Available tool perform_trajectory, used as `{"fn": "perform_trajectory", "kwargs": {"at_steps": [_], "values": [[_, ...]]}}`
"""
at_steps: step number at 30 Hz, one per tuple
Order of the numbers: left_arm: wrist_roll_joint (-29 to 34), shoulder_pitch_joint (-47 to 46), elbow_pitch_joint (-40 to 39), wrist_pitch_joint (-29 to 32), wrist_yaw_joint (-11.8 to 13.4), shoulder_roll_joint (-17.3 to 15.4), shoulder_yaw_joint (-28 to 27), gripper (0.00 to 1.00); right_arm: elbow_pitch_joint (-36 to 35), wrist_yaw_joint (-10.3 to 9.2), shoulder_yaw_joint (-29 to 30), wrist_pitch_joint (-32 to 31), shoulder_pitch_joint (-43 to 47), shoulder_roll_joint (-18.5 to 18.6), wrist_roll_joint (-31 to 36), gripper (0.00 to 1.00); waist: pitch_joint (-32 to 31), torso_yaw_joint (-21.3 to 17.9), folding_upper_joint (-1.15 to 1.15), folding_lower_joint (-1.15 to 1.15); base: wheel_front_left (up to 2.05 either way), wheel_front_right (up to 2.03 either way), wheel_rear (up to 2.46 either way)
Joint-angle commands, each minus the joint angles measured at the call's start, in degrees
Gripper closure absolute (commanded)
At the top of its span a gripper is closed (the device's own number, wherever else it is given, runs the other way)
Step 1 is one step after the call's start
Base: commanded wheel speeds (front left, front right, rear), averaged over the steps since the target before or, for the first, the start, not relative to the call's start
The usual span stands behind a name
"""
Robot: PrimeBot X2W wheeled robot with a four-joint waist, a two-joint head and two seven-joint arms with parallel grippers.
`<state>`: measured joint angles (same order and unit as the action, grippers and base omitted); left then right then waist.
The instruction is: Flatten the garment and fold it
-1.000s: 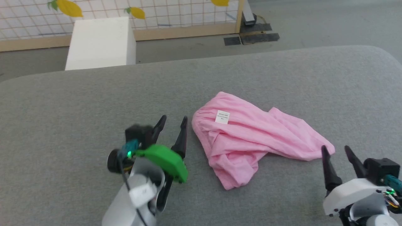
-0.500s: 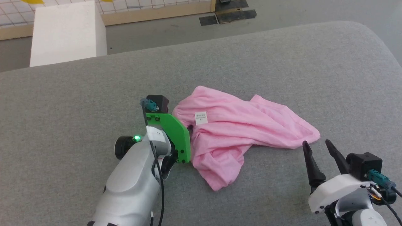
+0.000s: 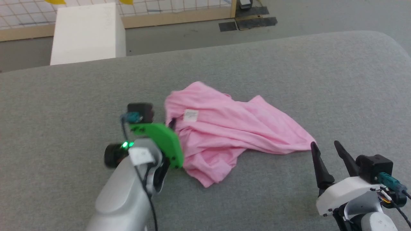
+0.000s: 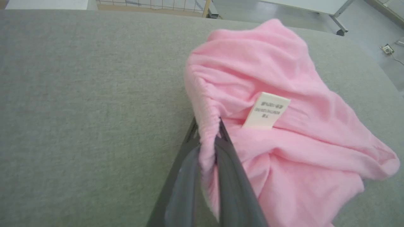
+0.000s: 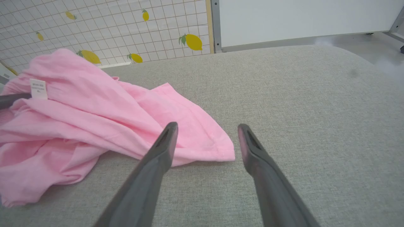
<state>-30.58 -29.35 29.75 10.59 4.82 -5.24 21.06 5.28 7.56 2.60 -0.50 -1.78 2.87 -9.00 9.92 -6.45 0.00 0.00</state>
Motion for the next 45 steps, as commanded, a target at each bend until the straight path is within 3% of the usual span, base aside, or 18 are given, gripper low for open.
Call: {"fn": "perform_trajectory", "kwargs": {"at_steps": [1, 7, 11, 17, 18, 19, 20, 22, 23, 24, 25, 26, 31, 37, 45], "values": [[0.1, 2.8, -1.2, -1.0, 1.0, -1.5, -0.8, 1.0, -0.4, -0.08, 0.2, -0.1, -0.4, 0.0, 0.5, 0.0, -1.2, 1.8, 0.0, 0.0, 0.0, 0.0, 0.0], [0.1, 12.7, -10.1, -2.1, 3.1, -4.9, -1.8, 1.0, -0.1, -0.08, 0.4, -1.4, -1.0, 0.0, 2.6, 0.0, -1.3, 5.1, 0.0, 0.0, 0.0, 0.0, 0.0], [-0.1, 16.1, -14.7, -2.3, 3.6, -5.5, -1.6, 1.0, 2.1, -0.08, 0.2, -4.2, -4.4, 0.0, 4.8, 0.0, -0.5, 7.1, 0.0, 0.0, 0.0, 0.0, 0.0], [-0.3, 18.2, -16.8, -2.7, 4.7, -4.8, -1.3, 1.0, 10.7, -0.08, -0.4, -14.2, -12.5, 0.0, 6.6, 0.0, 0.6, 9.1, 0.0, 0.0, 0.0, 0.0, 0.0], [-0.5, 18.4, -16.8, -2.8, 4.7, -4.6, -1.1, 0.84, 12.8, -0.08, -0.7, -16.9, -14.0, 0.0, 7.0, 0.0, 0.9, 9.5, 0.0, 0.0, 0.0, 0.0, 0.0], [-0.6, 18.5, -16.8, -3.0, 4.6, -4.4, -1.0, 0.07, 14.7, -0.08, -1.4, -19.3, -15.3, 0.0, 7.4, 0.0, 1.1, 9.8, 0.0, 0.0, 0.0, 0.0, 0.0], [-0.6, 18.6, -16.7, -3.3, 4.6, -4.2, -0.9, 0.0, 16.0, -0.08, -1.8, -21.1, -16.3, 0.0, 7.4, 0.0, 1.3, 10.1, 0.0, 0.0, 0.0, 0.0, 0.0], [-0.8, 18.8, -16.4, -3.9, 4.2, -3.9, -0.7, 0.0, 18.6, -0.08, -3.1, -25.4, -17.8, 0.0, 8.4, 0.0, 1.5, 10.7, 0.0, 0.0, 0.0, 0.0, 0.0], [-0.8, 19.0, -16.2, -4.3, 4.2, -3.8, -0.7, 0.0, 19.8, -0.08, -3.8, -27.7, -18.3, 0.0, 8.7, 0.05, 1.5, 10.9, 0.0, 0.0, 0.0, 0.0, 0.0], [-0.9, 19.1, -16.1, -4.8, 4.2, -3.7, -0.8, 0.0, 20.3, -0.08, -4.2, -29.4, -18.5, 0.0, 8.8, 0.51, 1.5, 11.1, 0.0, 0.0, 0.0, 0.0, 0.0], [-1.0, 19.3, -15.9, -5.3, 4.1, -3.7, -0.9, 0.0, 20.4, -0.08, -4.5, -30.7, -18.7, 0.0, 9.3, 0.71, 1.4, 11.2, 0.0, 0.0, 0.0, 0.0, 0.0], [-1.0, 19.5, -15.9, -6.0, 4.1, -3.6, -1.0, 0.0, 20.2, -0.08, -4.4, -31.2, -18.7, 0.0, 9.7, 1.0, 1.3, 11.4, 0.0, 0.0, 0.0, 0.0, 0.0], [-1.4, 21.0, -16.0, -10.3, 3.9, -4.0, -2.5, 0.0, 17.0, -0.08, -2.2, -28.2, -17.0, 0.0, 9.7, 1.0, -0.2, 11.7, 0.0, 0.0, 0.0, 0.0, 0.0], [-1.1, 22.5, -16.8, -13.3, 3.2, -5.1, -3.0, 0.0, 10.8, -0.08, 4.8, -23.1, -12.3, 0.0, 9.3, 1.0, -2.7, 11.0, 0.0, 0.0, 0.0, 0.0, 0.0], [-2.2, 18.9, -18.6, -8.5, 1.0, -4.4, -0.3, 0.0, 3.6, -0.08, 8.1, -22.7, -5.6, 0.0, 7.3, 1.0, -3.2, 9.1, 0.0, 0.0, 0.0, 0.0, 0.0]]}}
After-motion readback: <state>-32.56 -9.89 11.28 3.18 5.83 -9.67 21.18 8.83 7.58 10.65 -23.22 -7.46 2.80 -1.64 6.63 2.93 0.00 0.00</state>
